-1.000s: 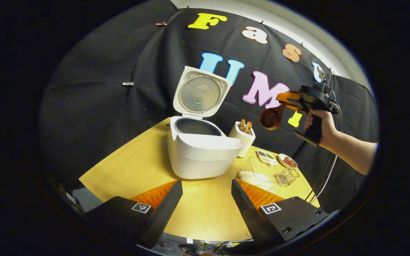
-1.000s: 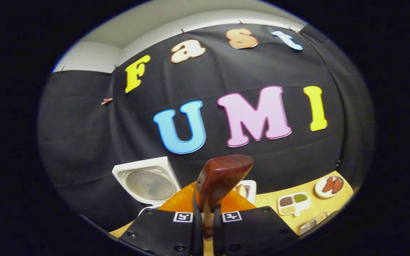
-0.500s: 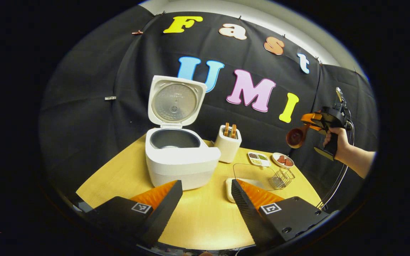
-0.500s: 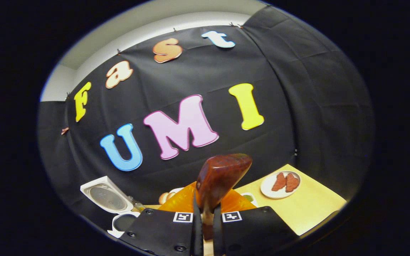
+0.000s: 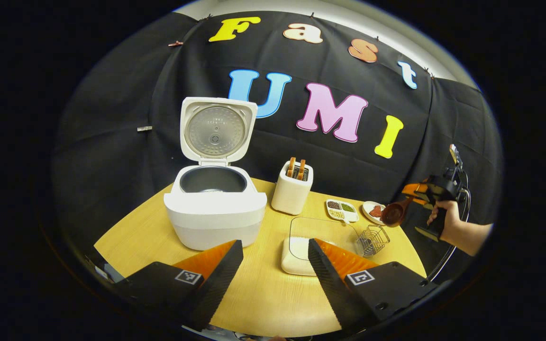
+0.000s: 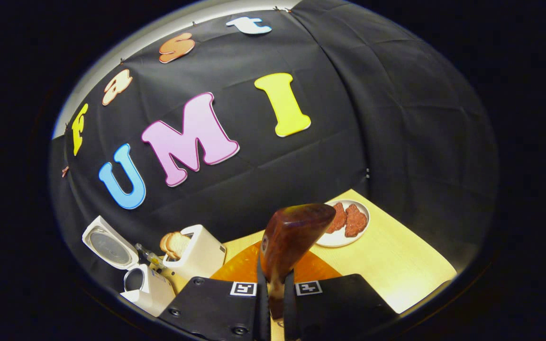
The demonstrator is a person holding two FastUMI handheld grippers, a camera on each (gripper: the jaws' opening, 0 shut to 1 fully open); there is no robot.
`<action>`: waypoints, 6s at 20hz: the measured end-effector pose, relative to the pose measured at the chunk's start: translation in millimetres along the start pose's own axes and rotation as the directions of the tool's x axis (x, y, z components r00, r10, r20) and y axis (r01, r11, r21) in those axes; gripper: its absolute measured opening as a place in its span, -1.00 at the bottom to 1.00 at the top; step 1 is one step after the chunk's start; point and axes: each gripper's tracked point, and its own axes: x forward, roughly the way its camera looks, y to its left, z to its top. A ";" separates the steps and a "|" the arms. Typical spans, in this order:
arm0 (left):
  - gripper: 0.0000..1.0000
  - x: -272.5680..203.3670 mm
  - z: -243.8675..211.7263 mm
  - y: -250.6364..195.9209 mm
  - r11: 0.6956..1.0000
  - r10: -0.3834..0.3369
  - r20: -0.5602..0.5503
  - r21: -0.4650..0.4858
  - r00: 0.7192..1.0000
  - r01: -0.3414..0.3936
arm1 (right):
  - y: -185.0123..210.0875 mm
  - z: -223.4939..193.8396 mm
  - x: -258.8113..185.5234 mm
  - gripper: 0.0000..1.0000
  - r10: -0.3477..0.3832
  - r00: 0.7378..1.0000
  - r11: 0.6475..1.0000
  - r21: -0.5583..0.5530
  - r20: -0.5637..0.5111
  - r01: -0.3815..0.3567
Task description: Close the left gripper, press the button to open the rice cooker; take a wooden spoon from the chopstick holder with the right hand, scoop a spoonful of rice and pour it into the rice cooker, then put the wooden spoon back into the chopstick holder.
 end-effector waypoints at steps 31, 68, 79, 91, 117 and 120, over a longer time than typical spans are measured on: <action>0.91 -9.7 118.0 65.5 0.971 0.225 0.132 0.057 0.965 -0.234 | -18.0 -22.5 -128.9 0.97 0.018 0.994 0.955 -0.295 0.106 0.014; 0.90 284.1 359.1 193.0 0.947 0.319 0.103 0.017 0.942 -0.322 | 26.3 -24.1 -236.8 0.96 -0.005 0.990 0.946 -0.319 0.144 0.051; 0.92 219.0 285.5 162.9 0.931 0.365 -0.022 0.012 0.931 -0.365 | 27.7 -32.7 -237.9 0.97 0.050 0.990 0.951 -0.309 0.134 -0.006; 0.96 180.0 139.7 146.6 0.924 0.381 -0.104 0.060 0.919 -0.377 | 26.5 -65.9 -246.2 0.97 0.081 0.996 0.948 -0.313 0.046 -0.063; 0.95 38.4 145.4 59.6 0.987 0.123 0.185 0.080 0.975 -0.140 | 40.0 -1.2 -246.0 0.97 0.112 0.982 0.924 -0.380 0.153 -0.046; 0.93 -8.8 141.4 40.6 0.996 0.068 0.213 0.049 0.975 -0.080 | 45.7 3.1 -264.2 0.97 0.122 0.981 0.928 -0.369 0.148 -0.060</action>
